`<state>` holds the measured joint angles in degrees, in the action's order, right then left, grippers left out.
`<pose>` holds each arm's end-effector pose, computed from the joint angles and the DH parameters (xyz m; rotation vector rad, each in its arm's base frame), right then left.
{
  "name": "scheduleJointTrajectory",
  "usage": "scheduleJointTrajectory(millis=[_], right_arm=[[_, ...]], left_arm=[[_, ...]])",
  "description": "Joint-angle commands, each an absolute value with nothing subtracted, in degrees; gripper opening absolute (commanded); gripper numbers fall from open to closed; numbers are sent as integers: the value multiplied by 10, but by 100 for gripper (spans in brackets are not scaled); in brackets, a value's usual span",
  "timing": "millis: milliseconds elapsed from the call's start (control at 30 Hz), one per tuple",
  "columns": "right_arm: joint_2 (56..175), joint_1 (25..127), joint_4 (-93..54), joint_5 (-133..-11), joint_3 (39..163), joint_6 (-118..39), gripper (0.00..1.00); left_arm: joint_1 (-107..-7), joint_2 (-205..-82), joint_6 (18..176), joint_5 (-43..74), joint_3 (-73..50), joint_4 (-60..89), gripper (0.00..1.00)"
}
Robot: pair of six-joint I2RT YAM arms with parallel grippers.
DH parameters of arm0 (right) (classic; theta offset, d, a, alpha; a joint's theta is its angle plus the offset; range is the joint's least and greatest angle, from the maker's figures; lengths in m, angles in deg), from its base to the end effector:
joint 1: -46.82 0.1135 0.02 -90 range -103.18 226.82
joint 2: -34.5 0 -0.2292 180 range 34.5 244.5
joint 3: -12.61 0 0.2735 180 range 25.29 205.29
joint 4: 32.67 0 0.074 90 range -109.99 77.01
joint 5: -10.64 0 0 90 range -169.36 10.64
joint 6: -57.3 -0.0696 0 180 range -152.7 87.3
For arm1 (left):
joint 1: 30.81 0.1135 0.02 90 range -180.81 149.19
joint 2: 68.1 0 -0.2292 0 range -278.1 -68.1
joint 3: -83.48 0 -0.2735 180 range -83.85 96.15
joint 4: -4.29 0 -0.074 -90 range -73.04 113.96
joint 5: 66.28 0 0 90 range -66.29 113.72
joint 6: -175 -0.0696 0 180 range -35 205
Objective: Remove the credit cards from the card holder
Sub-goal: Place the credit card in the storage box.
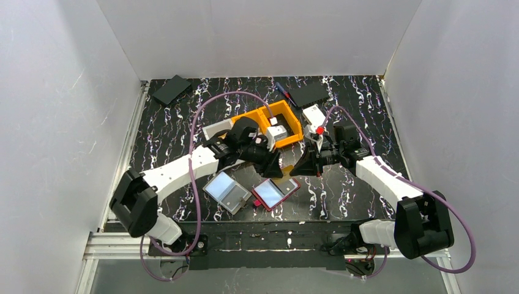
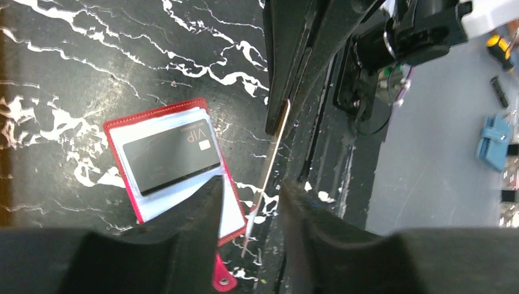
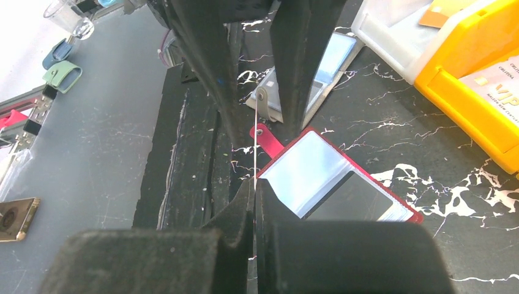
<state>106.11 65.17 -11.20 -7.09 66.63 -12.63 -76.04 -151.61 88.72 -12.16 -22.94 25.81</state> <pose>0.2471 0.1518 0.1884 -1.2386 1.5634 1.3619 0.2350 -0.2948 0.2260 1.1476 1.9067 -1.1538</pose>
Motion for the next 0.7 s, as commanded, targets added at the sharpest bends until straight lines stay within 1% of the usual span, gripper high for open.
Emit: scheduleJointTrajectory(millis=[0,33,67,100,167,200,267,333,400,433,500,567,667], right_arm=[[1058,649,-125,-51,667,-128,1],[1057,649,-125,-52,667,-128,1],[1057,649,-125,-51,667,-128,1],[1057,649,-125,-51,668,-129,1],[1055,649,-125,-52,668,-131,3],[1053,648,-124,-54,669,-132,14],[1045,641,-127,-60,669,-138,45],[1036,627,-158,-53,665,-169,71],[1029,615,-208,-36,653,-215,89],[1026,613,-226,-31,648,-237,96],[1029,613,-240,-21,640,-250,98],[1042,614,-247,-15,641,-264,98],[1069,624,-244,-8,648,-280,98]], left_arm=[[-765,-1541,872,-168,-190,301,25],[-765,-1544,875,-172,-191,299,14],[-765,-1544,878,-175,-193,297,2],[-765,-1543,880,-176,-197,295,0],[-764,-1530,893,-168,-214,282,0],[-764,-1518,905,-159,-227,267,0],[-758,-1484,947,-142,-271,213,0],[-750,-1431,1012,-122,-337,124,0],[-748,-1375,1084,-80,-405,34,0],[-748,-1351,1128,-48,-444,-44,0],[-752,-1297,1204,12,-532,-157,0],[-766,-1269,1265,81,-585,-253,0],[-795,-1261,1285,156,-610,-322,0]])
